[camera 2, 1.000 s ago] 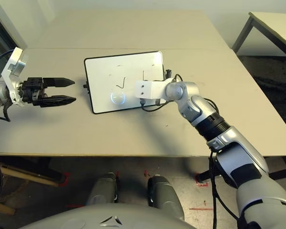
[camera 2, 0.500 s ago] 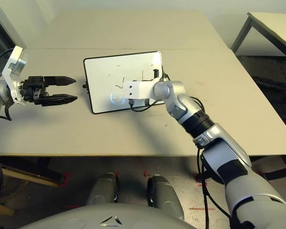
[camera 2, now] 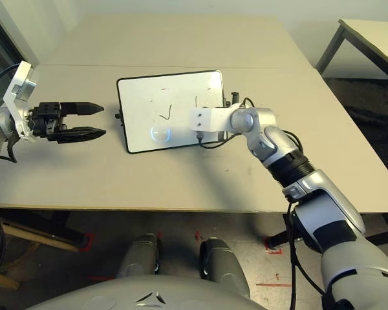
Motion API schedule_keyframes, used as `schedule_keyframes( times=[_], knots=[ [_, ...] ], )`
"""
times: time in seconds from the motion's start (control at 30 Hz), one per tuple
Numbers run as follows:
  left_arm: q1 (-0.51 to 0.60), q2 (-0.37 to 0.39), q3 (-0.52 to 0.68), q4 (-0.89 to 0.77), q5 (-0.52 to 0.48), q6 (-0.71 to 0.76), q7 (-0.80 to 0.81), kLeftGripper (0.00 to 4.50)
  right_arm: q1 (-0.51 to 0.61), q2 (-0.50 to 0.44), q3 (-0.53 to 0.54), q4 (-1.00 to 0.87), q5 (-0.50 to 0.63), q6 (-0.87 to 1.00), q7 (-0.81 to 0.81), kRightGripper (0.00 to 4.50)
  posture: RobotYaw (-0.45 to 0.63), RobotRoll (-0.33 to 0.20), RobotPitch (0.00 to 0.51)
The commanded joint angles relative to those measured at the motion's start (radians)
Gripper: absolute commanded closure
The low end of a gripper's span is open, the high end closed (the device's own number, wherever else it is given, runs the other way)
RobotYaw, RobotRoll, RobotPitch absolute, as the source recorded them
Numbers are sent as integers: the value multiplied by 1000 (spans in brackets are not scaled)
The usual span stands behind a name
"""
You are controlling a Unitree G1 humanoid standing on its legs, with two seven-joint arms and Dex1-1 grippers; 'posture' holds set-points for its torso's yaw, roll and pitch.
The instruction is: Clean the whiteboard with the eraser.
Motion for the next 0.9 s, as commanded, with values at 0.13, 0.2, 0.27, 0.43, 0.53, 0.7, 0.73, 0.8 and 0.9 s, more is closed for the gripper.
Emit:
schedule_keyframes(
  times=[0.13, 0.2, 0.27, 0.43, 0.53, 0.7, 0.73, 0.8, 0.9],
  knots=[
    [-21, -6, -15, 14, 6, -12, -8, 0, -23, 24, 0, 15, -17, -9, 5, 4132, 300, 0, 27],
    [-17, -3, -13, 8, 3, -10, -7, 0, -40, 48, 8, 26, -21, -18, 5, 4132, 300, 0, 27],
    [-13, 0, -10, 3, 1, -8, -4, 0, -54, 68, 13, 38, -27, -26, 4, 4132, 312, 0, 25],
    [3, 9, 4, -12, -6, -4, 3, 0, -91, 125, 23, 73, -38, -52, 3, 4132, 332, 0, 19],
    [12, 12, 9, -21, -10, 0, 7, 0, -107, 154, 30, 97, -49, -67, -1, 4132, 337, 0, 18],
    [24, 12, 19, -37, -14, 7, 16, 0, -121, 185, 30, 128, -56, -81, -5, 4132, 345, 0, 19],
    [25, 12, 20, -39, -14, 8, 17, 0, -120, 185, 29, 133, -58, -83, -6, 4132, 345, 0, 19],
    [25, 11, 21, -40, -15, 10, 19, 0, -118, 184, 24, 144, -56, -83, -7, 4132, 341, 0, 20],
    [22, 9, 21, -38, -13, 12, 18, 0, -113, 169, 19, 158, -61, -85, -11, 4132, 341, 0, 20]
  ],
)
